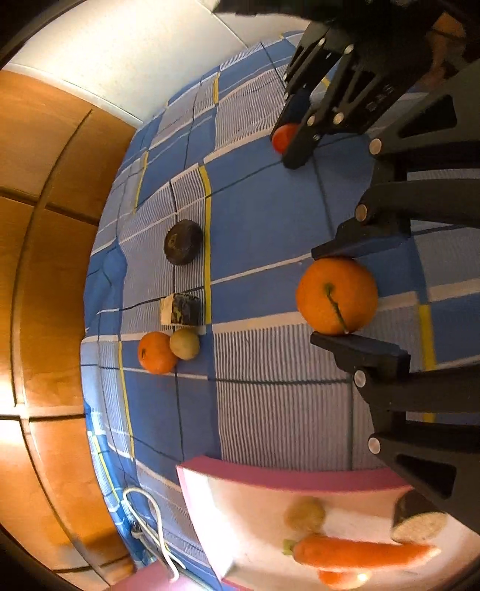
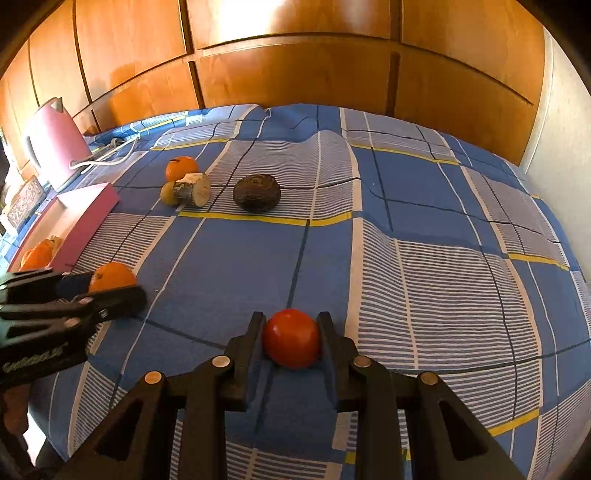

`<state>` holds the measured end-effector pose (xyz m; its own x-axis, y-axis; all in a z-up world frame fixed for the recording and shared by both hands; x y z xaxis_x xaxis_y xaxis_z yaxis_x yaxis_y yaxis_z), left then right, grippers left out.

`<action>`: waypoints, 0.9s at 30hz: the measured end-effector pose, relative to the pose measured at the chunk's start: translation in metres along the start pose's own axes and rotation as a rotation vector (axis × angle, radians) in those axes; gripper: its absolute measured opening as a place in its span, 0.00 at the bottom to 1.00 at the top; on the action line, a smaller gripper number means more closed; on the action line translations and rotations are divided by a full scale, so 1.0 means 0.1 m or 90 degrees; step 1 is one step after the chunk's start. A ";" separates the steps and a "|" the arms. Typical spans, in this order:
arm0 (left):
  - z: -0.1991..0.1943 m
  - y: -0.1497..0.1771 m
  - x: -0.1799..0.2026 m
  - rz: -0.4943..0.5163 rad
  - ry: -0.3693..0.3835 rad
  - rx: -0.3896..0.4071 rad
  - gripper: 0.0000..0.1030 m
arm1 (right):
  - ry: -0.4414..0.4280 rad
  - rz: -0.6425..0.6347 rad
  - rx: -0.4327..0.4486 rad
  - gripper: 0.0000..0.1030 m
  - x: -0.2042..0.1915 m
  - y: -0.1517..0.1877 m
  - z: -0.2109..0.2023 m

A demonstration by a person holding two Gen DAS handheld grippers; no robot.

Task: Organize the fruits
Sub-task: 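Grasp the stemmed orange with the left tool while the right tool holds the tomato, then carry the stemmed orange into the tray and open the left tool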

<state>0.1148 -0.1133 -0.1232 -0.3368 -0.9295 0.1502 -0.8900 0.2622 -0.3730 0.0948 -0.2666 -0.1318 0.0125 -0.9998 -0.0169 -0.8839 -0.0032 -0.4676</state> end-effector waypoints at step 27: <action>-1.38 0.96 -2.17 -0.316 -0.139 0.167 0.38 | -0.039 -0.141 -0.024 0.27 -0.92 0.03 -0.01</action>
<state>0.0603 0.1494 -0.0647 0.1950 -0.9637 0.1825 -0.8094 -0.2632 -0.5249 0.0908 -0.1747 -0.1309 0.2355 -0.9715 0.0275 -0.8733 -0.2240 -0.4327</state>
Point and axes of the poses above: each gripper's, at about its wrist camera, not at the fingertips, and z roughly the way its jaws point, x to its right, y to its underside, the point moved 5 cm from there along z, roughly the way its jaws point, and after that the axes turned 9 degrees about -x, right-handed, at the moved point
